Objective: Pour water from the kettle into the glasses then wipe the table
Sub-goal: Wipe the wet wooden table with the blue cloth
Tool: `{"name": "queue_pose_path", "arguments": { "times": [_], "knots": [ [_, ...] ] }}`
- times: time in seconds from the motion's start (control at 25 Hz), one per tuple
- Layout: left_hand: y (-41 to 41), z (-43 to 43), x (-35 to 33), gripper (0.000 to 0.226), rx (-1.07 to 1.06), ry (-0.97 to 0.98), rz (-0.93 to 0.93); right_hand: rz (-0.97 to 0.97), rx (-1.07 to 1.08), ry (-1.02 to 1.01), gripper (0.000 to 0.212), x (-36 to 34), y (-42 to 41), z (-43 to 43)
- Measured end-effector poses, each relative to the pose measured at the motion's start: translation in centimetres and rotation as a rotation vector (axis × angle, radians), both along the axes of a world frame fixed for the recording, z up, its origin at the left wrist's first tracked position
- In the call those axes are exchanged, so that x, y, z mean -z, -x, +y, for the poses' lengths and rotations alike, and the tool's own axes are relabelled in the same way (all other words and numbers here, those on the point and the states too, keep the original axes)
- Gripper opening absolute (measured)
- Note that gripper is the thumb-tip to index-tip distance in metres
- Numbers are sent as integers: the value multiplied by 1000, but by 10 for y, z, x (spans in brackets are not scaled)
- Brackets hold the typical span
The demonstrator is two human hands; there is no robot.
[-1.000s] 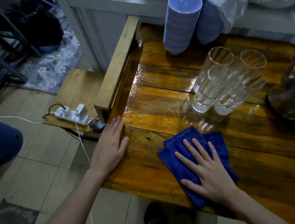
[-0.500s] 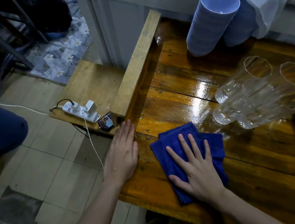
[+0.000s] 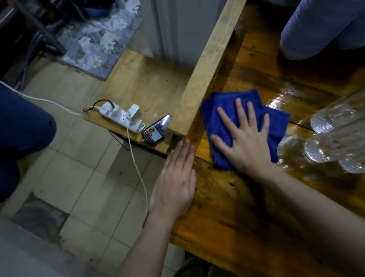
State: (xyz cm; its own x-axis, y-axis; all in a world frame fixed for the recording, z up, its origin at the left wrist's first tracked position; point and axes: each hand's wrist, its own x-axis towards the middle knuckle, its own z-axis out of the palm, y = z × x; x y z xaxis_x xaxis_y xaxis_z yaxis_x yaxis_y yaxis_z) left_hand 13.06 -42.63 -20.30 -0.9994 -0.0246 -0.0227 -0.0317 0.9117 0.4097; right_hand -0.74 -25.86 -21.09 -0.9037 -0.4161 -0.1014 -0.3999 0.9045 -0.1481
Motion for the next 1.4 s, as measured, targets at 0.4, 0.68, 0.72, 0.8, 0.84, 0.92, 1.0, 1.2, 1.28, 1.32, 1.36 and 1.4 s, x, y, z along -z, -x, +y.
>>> {"name": "queue_pose_path", "arguments": {
  "times": [0.4,0.68,0.72,0.8,0.84,0.92,1.0,1.2,1.28,1.32,1.36,1.4],
  "knots": [
    [-1,-2,4,54,1,20,2,25,75,15,72,3,67,-24],
    [-1,-2,5,54,3,37,2,41,36,37,75,1,2,-23],
    [0,-2,4,54,3,30,8,39,33,40,75,1,-8,-21],
    [0,-2,4,53,6,16,21,33,23,55,74,0,-31,-15],
    [0,-2,5,53,6,12,30,32,16,67,74,0,-44,-12],
    [0,-2,5,54,6,12,33,24,11,92,73,-2,-74,0],
    [0,-1,6,55,2,27,37,5,-5,93,74,-4,-102,11],
    [0,0,8,53,0,62,68,-19,-33,88,73,-8,-155,40],
    [-1,0,8,54,4,70,76,-30,-35,81,74,-10,-172,52],
    [-1,0,7,54,4,76,78,-30,-40,77,74,-9,-180,59],
    [-2,1,7,55,4,85,79,-34,-48,69,74,-9,-186,65],
    [-3,2,5,55,8,99,78,-41,-56,60,75,-9,-190,72]
  ]
}}
